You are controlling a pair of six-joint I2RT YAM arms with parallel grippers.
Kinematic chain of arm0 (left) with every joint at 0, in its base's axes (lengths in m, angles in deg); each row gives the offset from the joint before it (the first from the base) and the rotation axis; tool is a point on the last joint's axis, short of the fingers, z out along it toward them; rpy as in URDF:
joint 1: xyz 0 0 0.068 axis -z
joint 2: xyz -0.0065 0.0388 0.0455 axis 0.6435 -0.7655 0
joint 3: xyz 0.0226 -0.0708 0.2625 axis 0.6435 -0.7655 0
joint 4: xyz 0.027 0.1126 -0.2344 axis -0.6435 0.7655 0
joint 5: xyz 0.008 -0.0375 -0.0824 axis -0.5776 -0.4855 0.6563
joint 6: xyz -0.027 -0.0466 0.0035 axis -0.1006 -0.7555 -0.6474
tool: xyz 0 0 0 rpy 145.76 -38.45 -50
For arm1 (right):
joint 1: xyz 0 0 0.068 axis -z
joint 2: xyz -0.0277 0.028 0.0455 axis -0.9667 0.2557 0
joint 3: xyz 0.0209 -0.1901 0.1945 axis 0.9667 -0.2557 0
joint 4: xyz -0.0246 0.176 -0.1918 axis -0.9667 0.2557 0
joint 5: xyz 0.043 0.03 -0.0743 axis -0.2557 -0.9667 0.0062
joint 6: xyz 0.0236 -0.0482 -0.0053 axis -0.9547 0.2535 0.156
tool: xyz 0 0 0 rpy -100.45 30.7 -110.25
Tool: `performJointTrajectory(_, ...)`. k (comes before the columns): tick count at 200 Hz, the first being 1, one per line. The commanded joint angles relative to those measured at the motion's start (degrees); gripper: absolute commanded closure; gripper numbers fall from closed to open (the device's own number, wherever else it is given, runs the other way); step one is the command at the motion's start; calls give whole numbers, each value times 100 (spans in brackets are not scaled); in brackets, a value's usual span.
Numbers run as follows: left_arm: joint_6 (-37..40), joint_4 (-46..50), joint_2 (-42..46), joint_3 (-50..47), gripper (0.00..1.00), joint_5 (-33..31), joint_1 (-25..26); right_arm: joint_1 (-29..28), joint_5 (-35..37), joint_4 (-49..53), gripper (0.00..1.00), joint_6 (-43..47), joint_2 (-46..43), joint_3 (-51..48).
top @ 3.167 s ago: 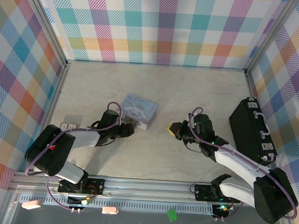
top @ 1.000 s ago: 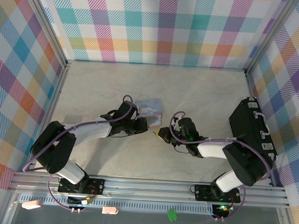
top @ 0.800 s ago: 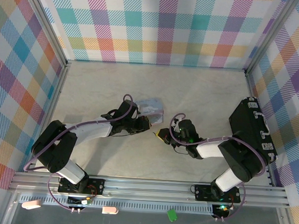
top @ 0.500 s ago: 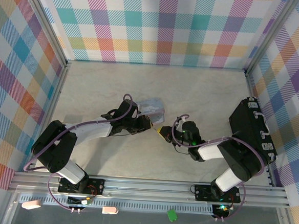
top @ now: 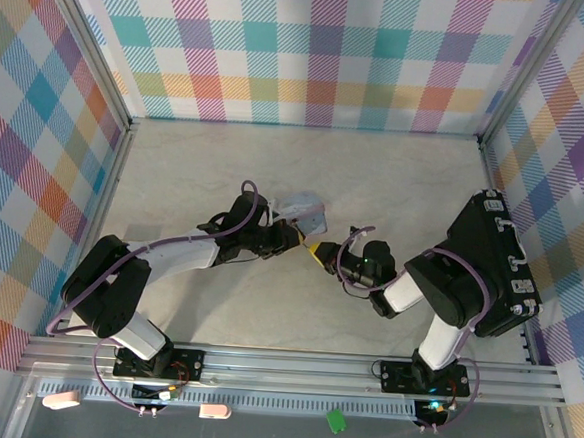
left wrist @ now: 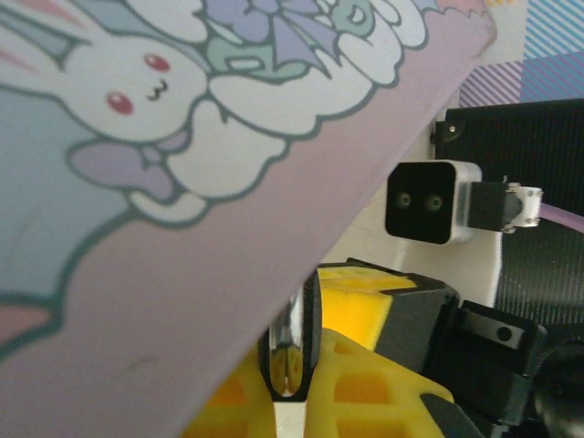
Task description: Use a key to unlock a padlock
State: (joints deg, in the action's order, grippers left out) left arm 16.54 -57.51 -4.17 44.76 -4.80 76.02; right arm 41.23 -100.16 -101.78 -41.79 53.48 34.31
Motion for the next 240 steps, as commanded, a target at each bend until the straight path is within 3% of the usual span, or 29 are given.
performJointTrajectory(1,-102,-485,67,-22,99,154,16,-1,-20,-592,100,27,-78,-117)
performJointTrajectory(56,-165,-618,-14,-27,100,176,-46,16,23,-592,100,178,-293,-235)
performJointTrajectory(91,370,295,-17,204,100,-42,10,113,309,-236,100,285,-524,-376)
performJointTrajectory(106,721,781,-4,213,100,-290,82,152,414,413,100,491,-857,-390)
performJointTrajectory(135,1171,1361,-81,-1,100,-506,146,152,596,2592,100,1172,-1996,-192)
performJointTrajectory(168,1515,1320,-276,-424,100,-804,311,148,1067,4837,100,2145,-3397,66)
performJointTrajectory(202,1896,871,-493,-661,99,-1064,542,152,1331,5740,100,2542,-4328,198)
performJointTrajectory(240,2259,639,-327,-961,88,-1690,794,152,1404,5990,100,2560,-4689,162)
